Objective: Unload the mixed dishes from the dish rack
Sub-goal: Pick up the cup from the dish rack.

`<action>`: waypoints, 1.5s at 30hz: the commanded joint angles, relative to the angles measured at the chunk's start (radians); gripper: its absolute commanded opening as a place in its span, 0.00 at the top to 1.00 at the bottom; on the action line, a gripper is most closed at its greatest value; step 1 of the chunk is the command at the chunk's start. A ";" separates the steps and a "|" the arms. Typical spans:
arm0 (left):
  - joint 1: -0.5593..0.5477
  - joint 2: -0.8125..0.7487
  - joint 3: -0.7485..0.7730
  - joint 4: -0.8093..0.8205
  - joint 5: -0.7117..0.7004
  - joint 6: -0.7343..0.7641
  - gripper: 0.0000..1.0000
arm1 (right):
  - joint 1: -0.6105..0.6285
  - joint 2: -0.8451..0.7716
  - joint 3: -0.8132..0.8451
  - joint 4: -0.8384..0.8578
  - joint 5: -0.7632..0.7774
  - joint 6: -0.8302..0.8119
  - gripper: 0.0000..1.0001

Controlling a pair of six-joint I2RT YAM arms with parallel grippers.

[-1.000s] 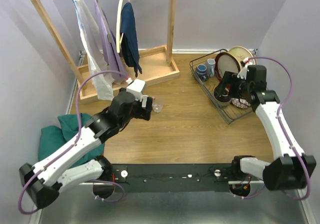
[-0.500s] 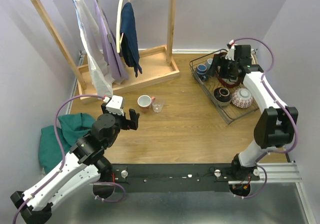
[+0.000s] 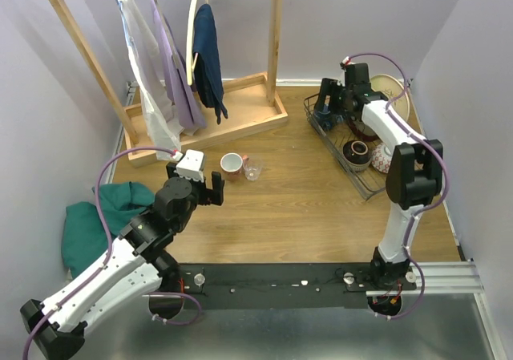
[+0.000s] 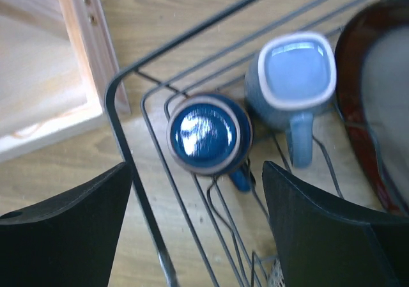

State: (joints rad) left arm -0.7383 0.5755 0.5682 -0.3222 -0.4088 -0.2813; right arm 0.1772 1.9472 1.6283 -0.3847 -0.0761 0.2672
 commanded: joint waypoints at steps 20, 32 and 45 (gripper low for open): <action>0.080 0.030 0.012 0.054 0.090 0.004 0.01 | 0.061 0.206 0.137 -0.003 0.162 0.029 0.26; 0.089 0.032 0.010 0.055 0.105 0.002 0.01 | 0.062 0.242 0.176 -0.066 0.174 0.020 0.21; 0.096 0.034 0.013 0.058 0.122 0.002 0.01 | 0.061 0.197 0.191 -0.069 0.170 0.014 0.68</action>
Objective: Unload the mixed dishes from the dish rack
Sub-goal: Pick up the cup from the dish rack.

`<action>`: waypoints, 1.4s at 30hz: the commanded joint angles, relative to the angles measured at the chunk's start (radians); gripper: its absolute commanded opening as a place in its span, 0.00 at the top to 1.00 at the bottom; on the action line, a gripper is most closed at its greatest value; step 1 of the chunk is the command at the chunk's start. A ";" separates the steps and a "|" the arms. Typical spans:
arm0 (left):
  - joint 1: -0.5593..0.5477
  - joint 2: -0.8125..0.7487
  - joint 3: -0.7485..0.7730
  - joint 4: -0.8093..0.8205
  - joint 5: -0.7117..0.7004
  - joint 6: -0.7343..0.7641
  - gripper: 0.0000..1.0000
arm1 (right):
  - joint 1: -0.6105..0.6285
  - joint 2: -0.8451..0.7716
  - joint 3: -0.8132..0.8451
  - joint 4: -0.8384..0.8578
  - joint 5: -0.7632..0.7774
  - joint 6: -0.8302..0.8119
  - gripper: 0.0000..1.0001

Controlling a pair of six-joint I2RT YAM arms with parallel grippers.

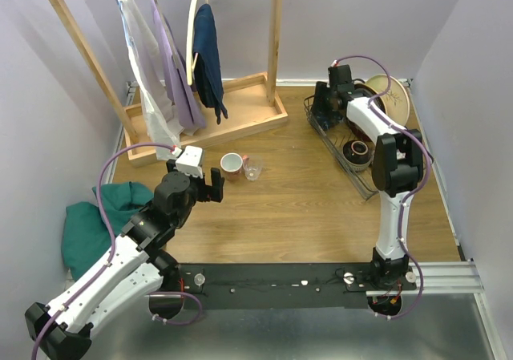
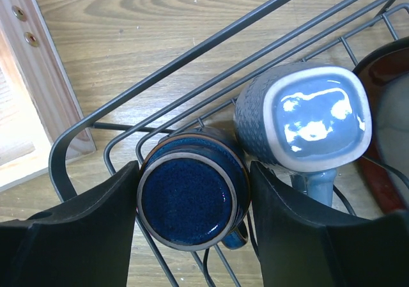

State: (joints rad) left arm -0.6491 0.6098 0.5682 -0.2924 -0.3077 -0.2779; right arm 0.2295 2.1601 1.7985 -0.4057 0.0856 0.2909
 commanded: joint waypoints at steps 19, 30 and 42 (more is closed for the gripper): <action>0.011 0.004 0.013 0.030 0.035 -0.003 0.01 | 0.010 -0.177 0.016 -0.013 0.042 -0.021 0.80; 0.014 -0.015 0.009 0.033 0.055 -0.035 0.01 | 0.008 -0.318 -0.050 -0.027 0.026 0.020 0.83; 0.011 0.064 0.056 0.165 0.222 -0.164 0.01 | 0.010 -0.661 -0.398 0.114 -0.219 0.206 0.83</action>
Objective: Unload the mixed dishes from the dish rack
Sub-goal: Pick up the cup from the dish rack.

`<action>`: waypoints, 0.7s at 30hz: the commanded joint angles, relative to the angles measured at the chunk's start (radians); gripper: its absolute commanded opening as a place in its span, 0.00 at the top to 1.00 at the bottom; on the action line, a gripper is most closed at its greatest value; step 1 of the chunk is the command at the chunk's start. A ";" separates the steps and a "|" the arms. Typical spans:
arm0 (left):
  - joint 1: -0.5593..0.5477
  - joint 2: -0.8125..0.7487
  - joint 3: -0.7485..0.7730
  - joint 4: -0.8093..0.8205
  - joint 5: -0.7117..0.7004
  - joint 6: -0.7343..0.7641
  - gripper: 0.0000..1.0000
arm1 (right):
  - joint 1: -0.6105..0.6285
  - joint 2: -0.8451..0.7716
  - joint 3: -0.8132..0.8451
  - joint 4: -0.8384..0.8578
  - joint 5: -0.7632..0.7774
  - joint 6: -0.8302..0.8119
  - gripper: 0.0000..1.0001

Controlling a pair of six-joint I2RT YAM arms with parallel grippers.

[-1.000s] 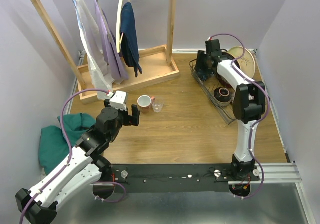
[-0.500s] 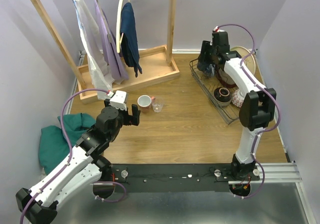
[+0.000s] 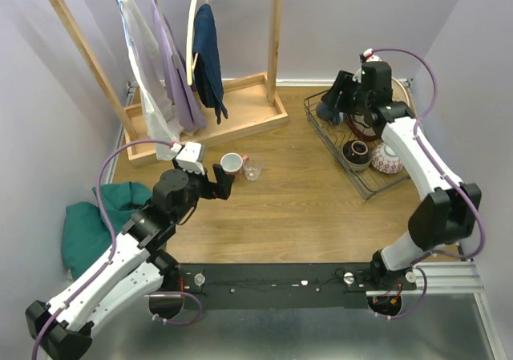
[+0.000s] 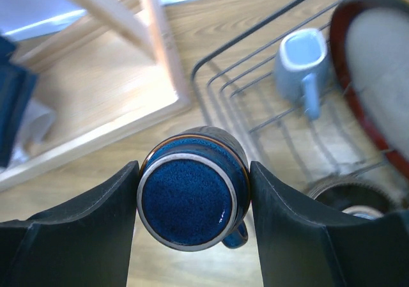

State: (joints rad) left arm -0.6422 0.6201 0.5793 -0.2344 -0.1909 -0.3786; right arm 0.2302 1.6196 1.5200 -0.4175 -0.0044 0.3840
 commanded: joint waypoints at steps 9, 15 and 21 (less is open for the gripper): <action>0.001 0.246 0.085 0.337 0.254 -0.161 0.01 | 0.008 -0.291 -0.346 0.311 -0.328 0.314 0.84; -0.019 0.375 0.106 0.554 0.367 -0.239 0.01 | 0.008 -0.395 -0.538 0.512 -0.482 0.525 0.83; -0.053 0.492 0.139 0.713 0.435 -0.315 0.01 | 0.009 -0.452 -0.664 0.650 -0.583 0.677 0.84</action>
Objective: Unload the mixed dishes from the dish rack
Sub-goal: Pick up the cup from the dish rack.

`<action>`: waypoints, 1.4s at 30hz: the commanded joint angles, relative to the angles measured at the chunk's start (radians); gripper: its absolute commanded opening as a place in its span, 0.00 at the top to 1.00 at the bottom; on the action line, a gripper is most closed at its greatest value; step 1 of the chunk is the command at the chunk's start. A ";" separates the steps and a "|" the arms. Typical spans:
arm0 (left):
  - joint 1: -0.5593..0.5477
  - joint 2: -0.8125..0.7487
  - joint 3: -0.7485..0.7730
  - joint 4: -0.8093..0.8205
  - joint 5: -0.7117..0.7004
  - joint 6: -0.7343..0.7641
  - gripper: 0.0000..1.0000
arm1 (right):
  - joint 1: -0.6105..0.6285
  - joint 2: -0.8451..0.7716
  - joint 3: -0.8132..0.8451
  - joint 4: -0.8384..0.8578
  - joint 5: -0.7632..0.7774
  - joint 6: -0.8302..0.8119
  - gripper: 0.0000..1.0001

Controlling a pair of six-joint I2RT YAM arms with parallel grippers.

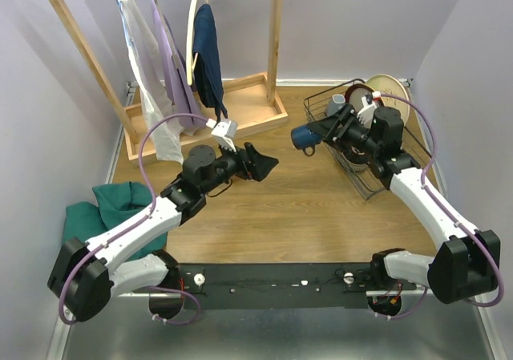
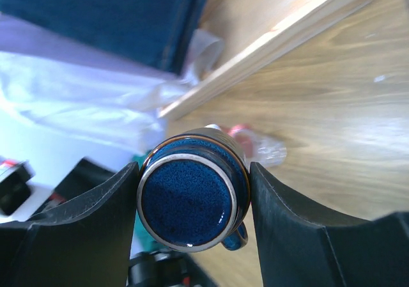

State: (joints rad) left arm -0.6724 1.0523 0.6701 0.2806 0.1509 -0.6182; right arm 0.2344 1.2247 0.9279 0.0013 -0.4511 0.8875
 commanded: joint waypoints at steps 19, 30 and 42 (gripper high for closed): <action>-0.078 0.294 0.098 0.503 0.187 -0.304 0.14 | 0.005 -0.094 -0.281 0.540 -0.281 0.439 0.83; -0.093 0.353 0.066 0.675 0.208 -0.413 0.64 | 0.005 -0.103 -0.337 0.577 -0.288 0.470 0.84; -0.093 0.276 0.040 0.544 0.150 -0.327 1.00 | 0.003 -0.154 -0.328 0.444 -0.255 0.363 0.27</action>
State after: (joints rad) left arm -0.7689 1.3853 0.7235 0.8963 0.3500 -1.0367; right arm 0.2344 1.1030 0.5884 0.5423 -0.7113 1.3933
